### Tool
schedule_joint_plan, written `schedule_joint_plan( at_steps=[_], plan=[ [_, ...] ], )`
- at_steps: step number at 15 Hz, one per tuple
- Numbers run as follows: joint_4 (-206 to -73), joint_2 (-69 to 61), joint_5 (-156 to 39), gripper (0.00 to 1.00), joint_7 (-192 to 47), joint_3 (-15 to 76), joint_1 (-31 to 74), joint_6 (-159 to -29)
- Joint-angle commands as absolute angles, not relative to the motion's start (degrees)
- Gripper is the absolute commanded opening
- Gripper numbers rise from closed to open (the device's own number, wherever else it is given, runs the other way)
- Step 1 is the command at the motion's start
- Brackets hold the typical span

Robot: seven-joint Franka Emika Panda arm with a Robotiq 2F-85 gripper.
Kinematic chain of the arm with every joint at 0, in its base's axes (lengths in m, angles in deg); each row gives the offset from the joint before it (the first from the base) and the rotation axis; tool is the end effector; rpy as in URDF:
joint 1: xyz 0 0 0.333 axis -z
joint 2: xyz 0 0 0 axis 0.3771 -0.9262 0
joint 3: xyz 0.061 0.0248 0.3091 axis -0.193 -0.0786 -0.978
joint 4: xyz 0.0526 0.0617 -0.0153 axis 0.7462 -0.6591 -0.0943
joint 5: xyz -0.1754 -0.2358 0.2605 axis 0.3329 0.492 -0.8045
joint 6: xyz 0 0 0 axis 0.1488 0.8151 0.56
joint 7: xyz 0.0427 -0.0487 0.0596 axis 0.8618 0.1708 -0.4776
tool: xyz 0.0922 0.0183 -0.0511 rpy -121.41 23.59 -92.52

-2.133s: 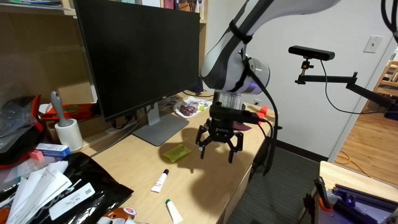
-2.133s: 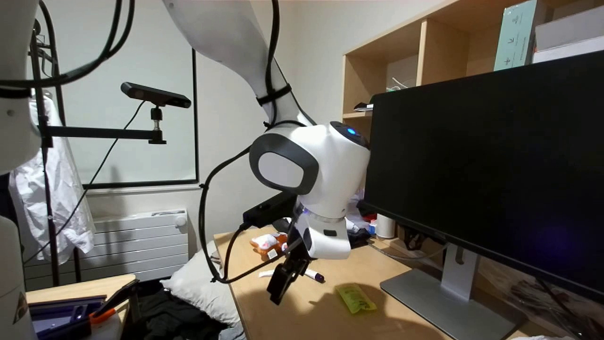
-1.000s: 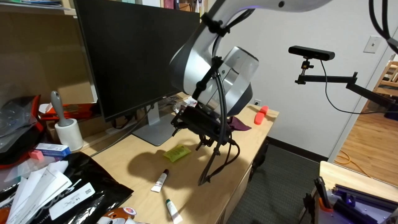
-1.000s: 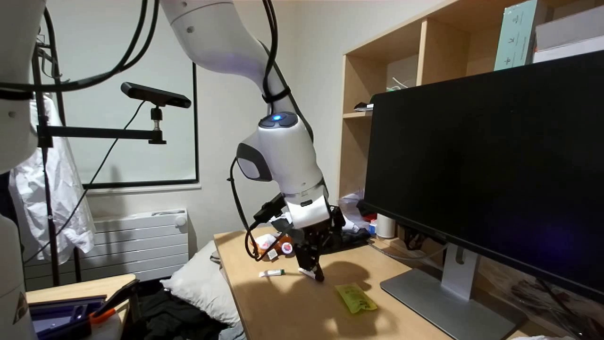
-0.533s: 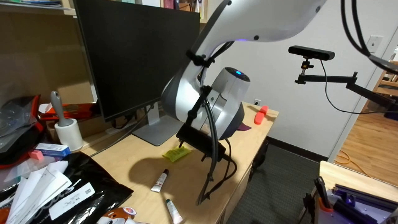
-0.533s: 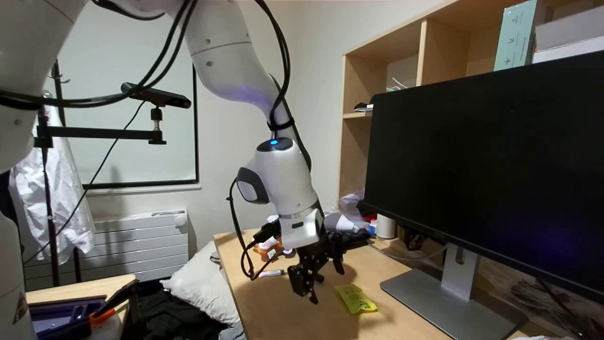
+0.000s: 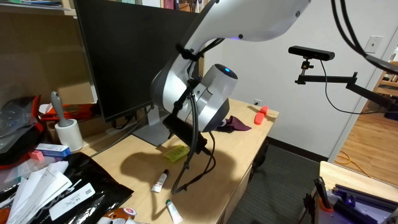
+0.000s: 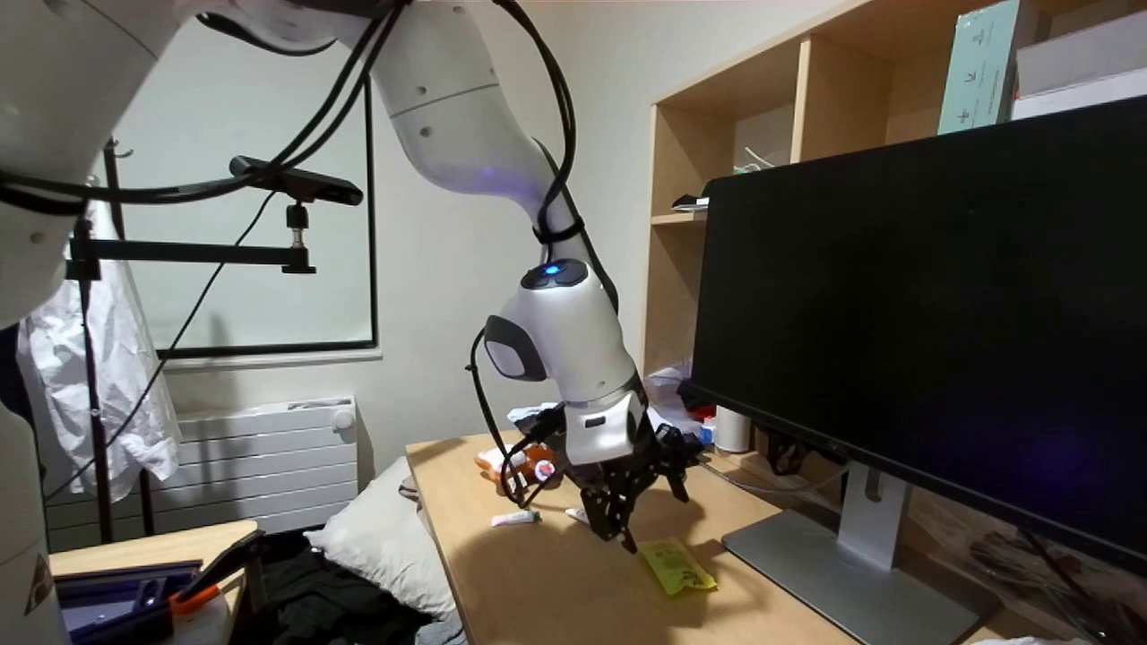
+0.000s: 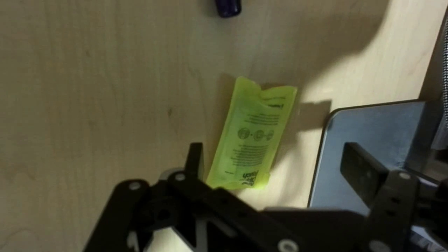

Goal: Move the yellow sachet to the right

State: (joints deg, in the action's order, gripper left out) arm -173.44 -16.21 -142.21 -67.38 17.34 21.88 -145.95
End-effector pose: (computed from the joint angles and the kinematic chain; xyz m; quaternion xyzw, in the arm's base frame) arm 0.5235 -0.0077 0.1760 -0.7184 0.6565 -0.1629 0.1623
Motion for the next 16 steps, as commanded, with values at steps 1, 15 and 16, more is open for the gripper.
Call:
schedule_joint_plan(
  at_steps=[1, 15, 16],
  plan=[
    [-173.73, -17.02, -142.60, 1.00, -64.57, 18.01, 21.39, -145.34],
    [-174.80, -17.43, -140.73, 1.00, -59.05, 21.23, 19.23, -138.94],
    [-174.92, -17.52, -140.55, 1.00, -58.87, 21.71, 18.84, -139.24]
  ],
)
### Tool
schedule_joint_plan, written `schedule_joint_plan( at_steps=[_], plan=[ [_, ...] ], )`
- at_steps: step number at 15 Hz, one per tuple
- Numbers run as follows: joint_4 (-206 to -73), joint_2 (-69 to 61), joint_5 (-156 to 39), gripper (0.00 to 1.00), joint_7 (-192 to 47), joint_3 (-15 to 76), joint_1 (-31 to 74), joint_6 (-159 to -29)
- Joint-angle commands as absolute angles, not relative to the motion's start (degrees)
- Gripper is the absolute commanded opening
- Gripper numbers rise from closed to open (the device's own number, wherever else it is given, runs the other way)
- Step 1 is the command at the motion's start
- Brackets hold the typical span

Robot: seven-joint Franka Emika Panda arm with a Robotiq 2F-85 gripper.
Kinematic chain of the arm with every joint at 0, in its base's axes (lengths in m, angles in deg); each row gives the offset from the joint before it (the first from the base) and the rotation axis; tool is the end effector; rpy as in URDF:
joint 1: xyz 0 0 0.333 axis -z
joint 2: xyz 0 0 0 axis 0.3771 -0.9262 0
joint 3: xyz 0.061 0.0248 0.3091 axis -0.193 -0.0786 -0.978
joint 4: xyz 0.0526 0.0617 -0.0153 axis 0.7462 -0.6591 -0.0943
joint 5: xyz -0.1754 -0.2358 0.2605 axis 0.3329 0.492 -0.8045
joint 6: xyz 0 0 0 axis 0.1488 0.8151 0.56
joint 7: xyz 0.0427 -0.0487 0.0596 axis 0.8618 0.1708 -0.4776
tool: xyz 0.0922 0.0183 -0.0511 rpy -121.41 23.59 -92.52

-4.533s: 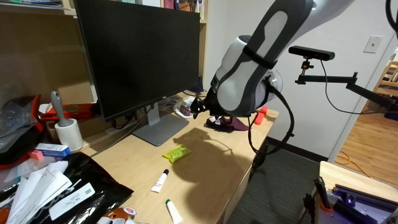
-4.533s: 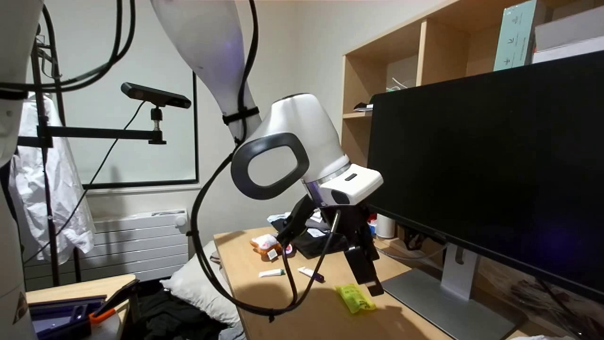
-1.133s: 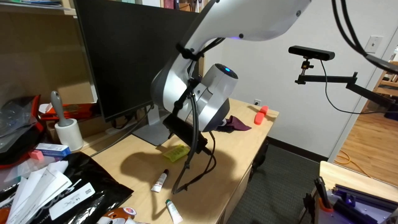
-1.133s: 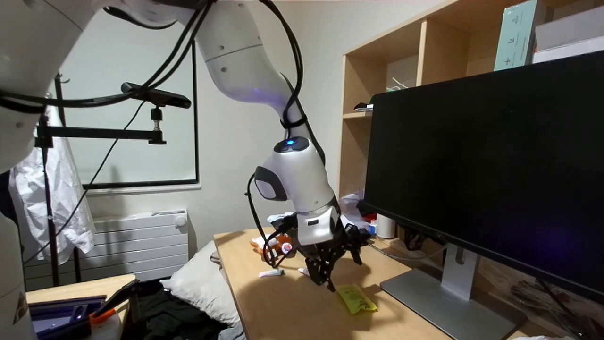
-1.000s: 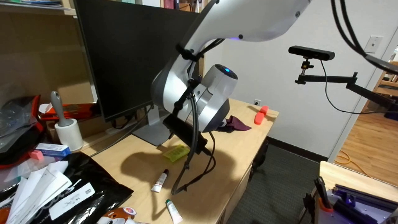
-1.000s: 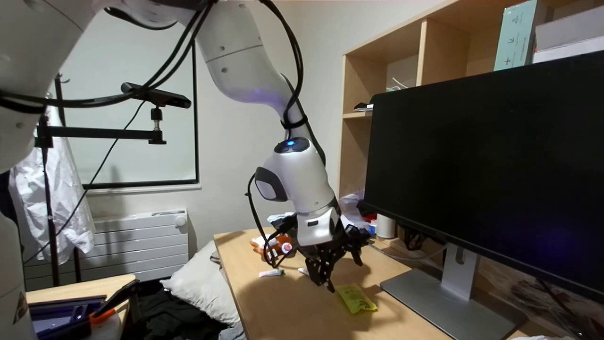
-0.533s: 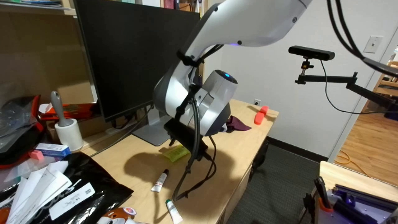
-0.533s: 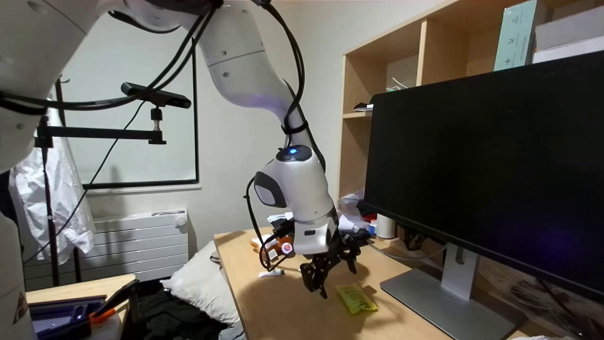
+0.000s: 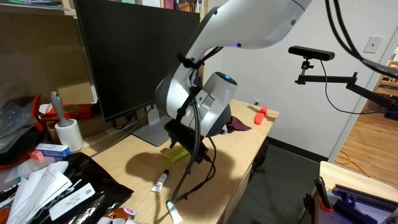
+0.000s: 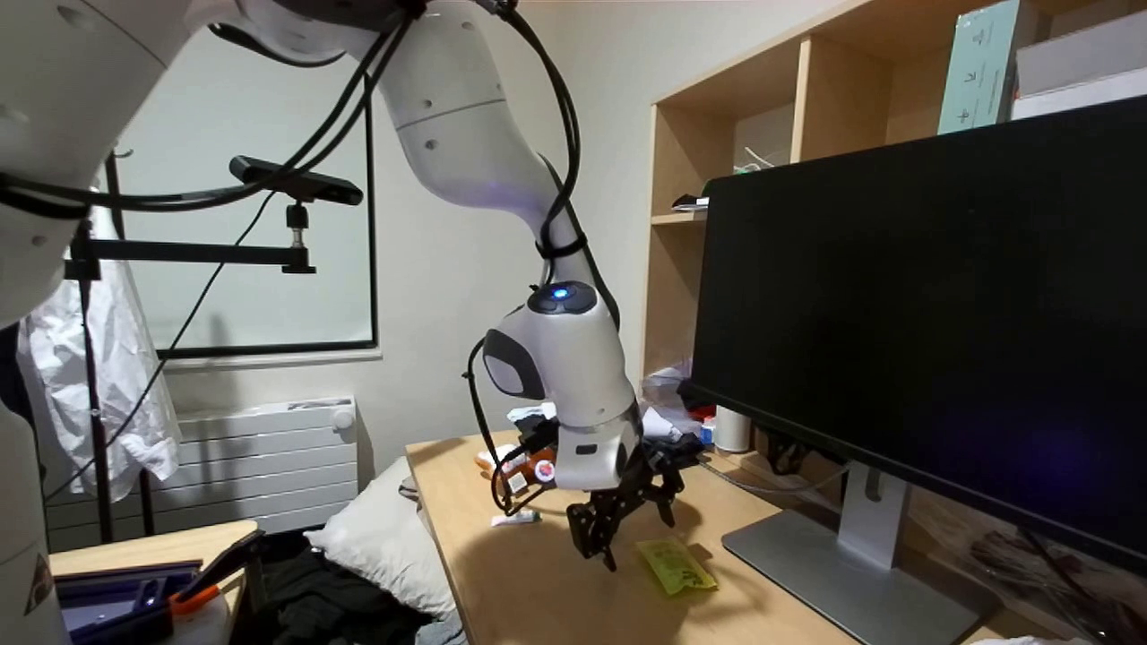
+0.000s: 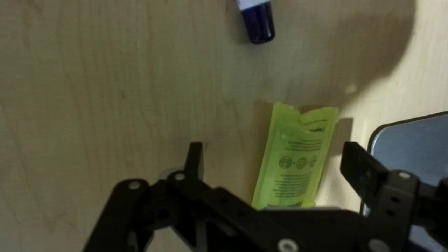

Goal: Move the yellow sachet to the right

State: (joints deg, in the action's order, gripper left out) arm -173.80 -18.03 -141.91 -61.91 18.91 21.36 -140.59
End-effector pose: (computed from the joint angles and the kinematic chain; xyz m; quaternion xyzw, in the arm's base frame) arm 0.5168 -0.0077 0.1499 -0.6949 0.6894 -0.1089 0.1730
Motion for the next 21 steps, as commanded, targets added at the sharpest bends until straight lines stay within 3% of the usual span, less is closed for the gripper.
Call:
schedule_joint_plan(
  at_steps=[1, 6, 12, 21],
  plan=[
    [-174.50, -17.60, -141.02, 1.00, -58.21, 22.15, 18.31, -139.48],
    [-173.81, -18.05, -141.81, 1.00, -60.77, 20.96, 19.57, -139.49],
    [-171.89, -21.38, -135.23, 1.00, -42.67, 25.71, 10.75, -142.05],
    [-166.65, -27.75, -114.81, 1.00, -4.49, 55.15, -15.06, -127.99]
  ],
)
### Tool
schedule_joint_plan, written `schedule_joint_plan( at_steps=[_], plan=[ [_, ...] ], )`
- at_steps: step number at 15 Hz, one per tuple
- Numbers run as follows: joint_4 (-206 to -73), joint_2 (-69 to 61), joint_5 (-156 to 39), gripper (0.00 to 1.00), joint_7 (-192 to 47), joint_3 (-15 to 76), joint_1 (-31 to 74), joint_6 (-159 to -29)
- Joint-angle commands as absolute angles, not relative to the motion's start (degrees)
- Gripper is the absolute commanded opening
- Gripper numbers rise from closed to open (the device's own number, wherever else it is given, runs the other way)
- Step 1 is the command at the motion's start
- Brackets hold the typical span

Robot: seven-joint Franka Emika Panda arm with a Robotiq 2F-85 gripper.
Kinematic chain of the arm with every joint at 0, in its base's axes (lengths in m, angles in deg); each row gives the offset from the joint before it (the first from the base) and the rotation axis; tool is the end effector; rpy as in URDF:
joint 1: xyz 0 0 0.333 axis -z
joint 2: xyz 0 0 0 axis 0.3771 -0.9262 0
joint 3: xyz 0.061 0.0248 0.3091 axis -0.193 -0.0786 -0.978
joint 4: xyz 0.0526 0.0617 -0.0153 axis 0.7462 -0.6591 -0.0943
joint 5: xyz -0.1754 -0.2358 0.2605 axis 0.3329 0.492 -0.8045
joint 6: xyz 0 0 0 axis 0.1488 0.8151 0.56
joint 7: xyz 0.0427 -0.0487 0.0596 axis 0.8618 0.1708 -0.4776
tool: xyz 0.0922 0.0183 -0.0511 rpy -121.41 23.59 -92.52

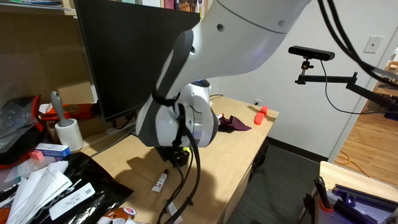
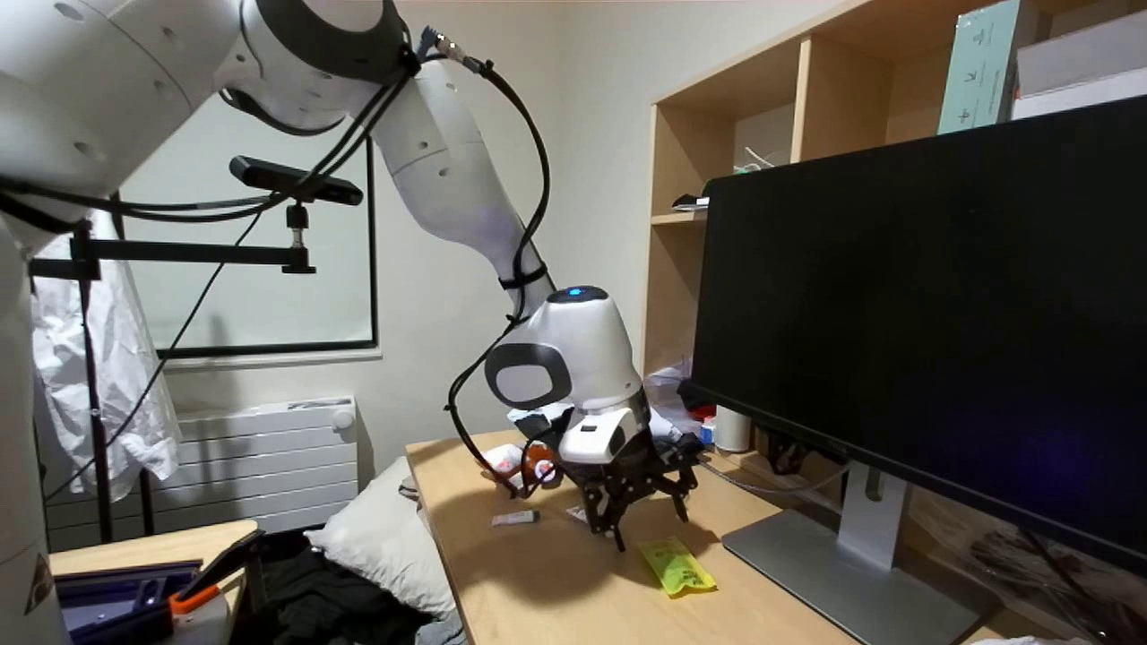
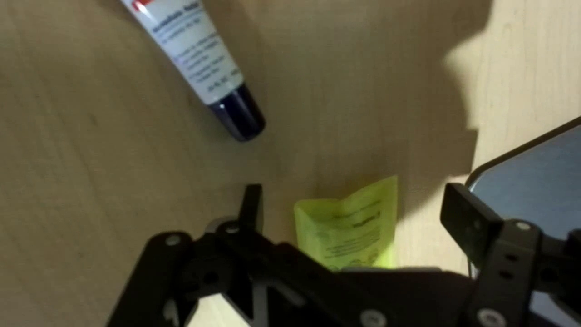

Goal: Move the yellow sachet to the right

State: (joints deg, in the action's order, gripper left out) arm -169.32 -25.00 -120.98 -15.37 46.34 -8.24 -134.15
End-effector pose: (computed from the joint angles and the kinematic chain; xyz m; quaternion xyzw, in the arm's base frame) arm 0.5605 0.0354 0.1451 -0.6039 0.7764 -0.1214 0.1332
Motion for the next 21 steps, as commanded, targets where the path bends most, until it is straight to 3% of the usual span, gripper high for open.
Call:
schedule_joint_plan(
  at_steps=[1, 5, 10, 16, 21],
  plan=[
    [-165.48, -28.47, -112.48, 1.00, -1.06, 57.83, -16.92, -125.24],
    [-161.50, -30.65, -103.03, 1.00, 10.81, 67.02, -23.13, -112.93],
    [-158.09, -27.32, -80.44, 1.00, 29.81, 60.08, -15.22, -108.99],
    [-160.92, -22.94, -72.80, 1.00, 21.35, 48.63, 7.03, -109.27],
    [-163.07, -21.63, -69.74, 1.00, 18.19, 43.74, 14.48, -106.94]
  ],
)
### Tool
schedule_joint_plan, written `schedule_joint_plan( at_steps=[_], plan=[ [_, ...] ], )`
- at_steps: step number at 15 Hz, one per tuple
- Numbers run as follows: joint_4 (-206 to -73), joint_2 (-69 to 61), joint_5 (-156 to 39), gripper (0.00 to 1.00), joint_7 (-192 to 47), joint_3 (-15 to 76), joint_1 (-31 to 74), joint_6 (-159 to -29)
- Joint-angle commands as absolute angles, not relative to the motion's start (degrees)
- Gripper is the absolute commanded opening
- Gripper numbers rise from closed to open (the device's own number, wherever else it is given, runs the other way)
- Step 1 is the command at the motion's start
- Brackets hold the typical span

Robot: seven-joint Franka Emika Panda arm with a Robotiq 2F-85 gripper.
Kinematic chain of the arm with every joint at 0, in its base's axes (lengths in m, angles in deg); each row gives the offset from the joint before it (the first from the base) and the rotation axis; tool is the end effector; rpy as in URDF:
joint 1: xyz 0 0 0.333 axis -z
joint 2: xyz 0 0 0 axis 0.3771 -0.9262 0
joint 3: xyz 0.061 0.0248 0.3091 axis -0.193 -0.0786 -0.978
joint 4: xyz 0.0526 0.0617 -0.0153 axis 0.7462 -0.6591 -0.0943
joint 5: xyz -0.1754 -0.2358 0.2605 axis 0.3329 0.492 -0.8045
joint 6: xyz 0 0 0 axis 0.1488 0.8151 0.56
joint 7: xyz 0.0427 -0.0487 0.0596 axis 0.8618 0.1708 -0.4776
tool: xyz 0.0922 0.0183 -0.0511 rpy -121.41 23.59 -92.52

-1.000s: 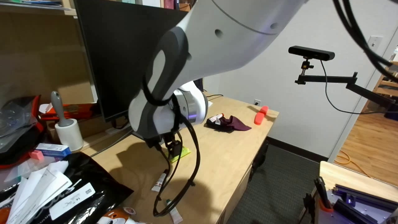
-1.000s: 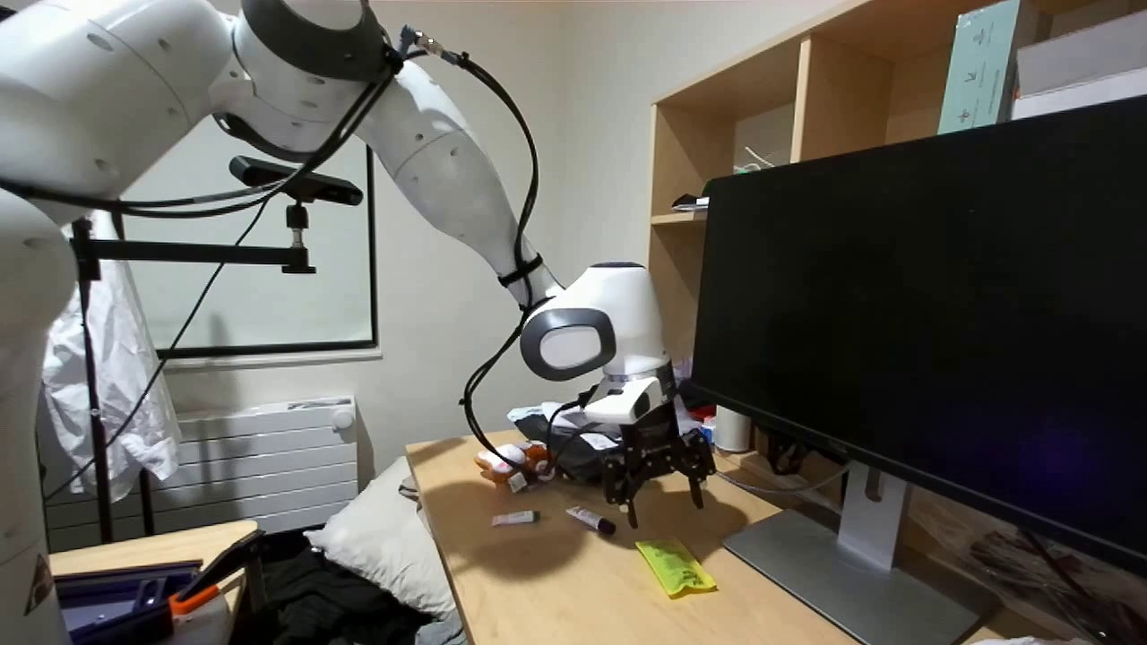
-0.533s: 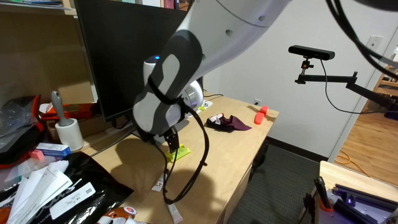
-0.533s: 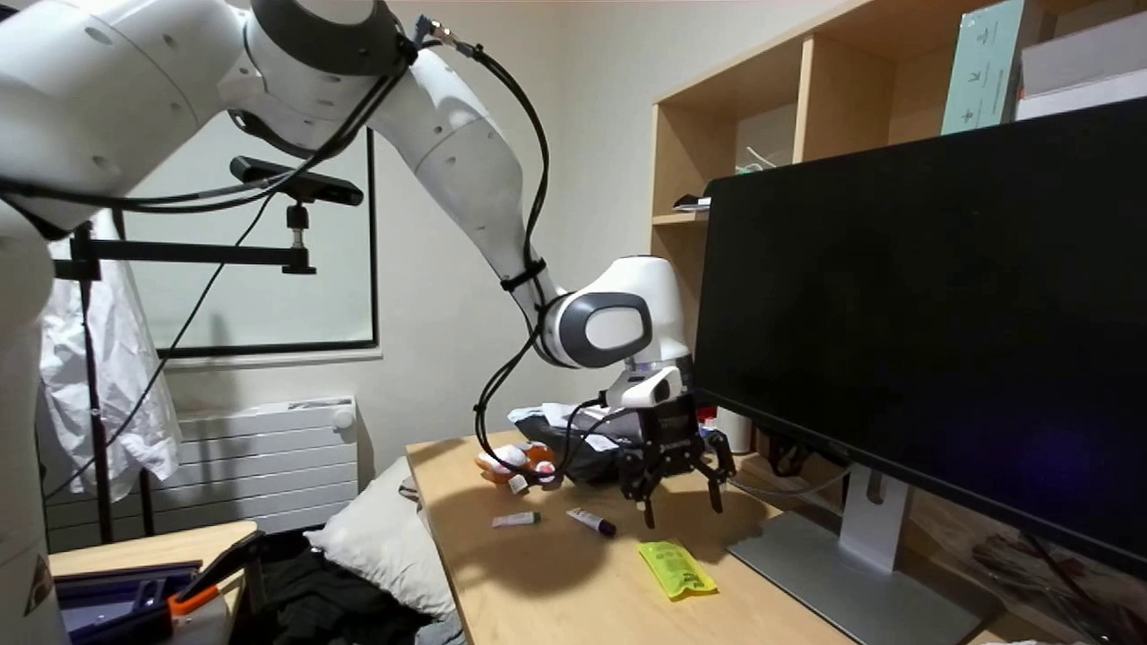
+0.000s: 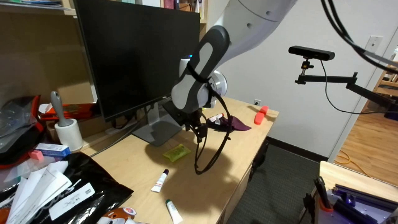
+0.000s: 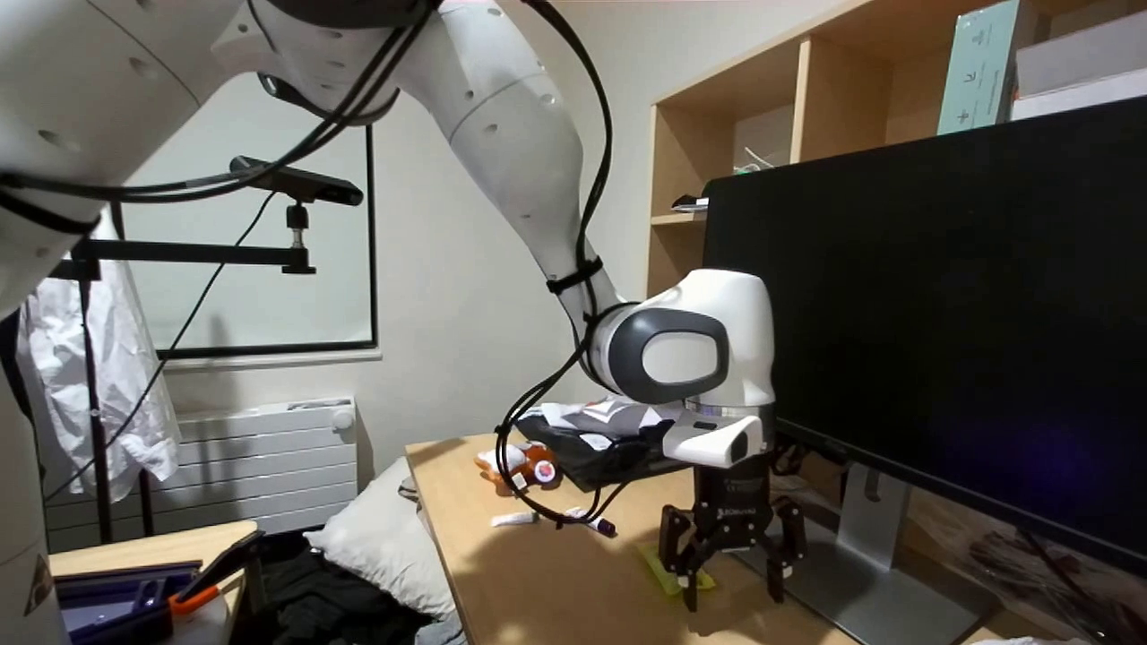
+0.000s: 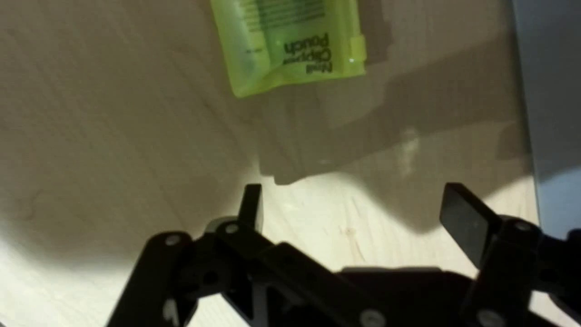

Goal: Move the yellow sachet to the right

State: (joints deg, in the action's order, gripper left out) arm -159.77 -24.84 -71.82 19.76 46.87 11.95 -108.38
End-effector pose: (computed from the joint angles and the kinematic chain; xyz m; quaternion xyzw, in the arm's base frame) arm 0.6050 -0.1038 0.1607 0.5581 -0.8277 0.0528 0.0254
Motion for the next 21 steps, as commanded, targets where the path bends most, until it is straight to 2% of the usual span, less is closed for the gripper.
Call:
schedule_joint_plan(
  at_steps=[1, 9, 17, 21],
  plan=[
    [-164.53, -20.92, -69.91, 1.00, 17.84, 42.68, 14.89, -107.74],
    [-170.41, -19.20, -73.07, 1.00, 17.01, 34.00, 15.60, -116.09],
    [-171.80, -18.55, -74.09, 1.00, 14.69, 30.04, 16.81, -123.87],
    [-170.53, -18.93, -74.47, 1.00, 8.83, 27.04, 18.90, -121.45]
  ],
)
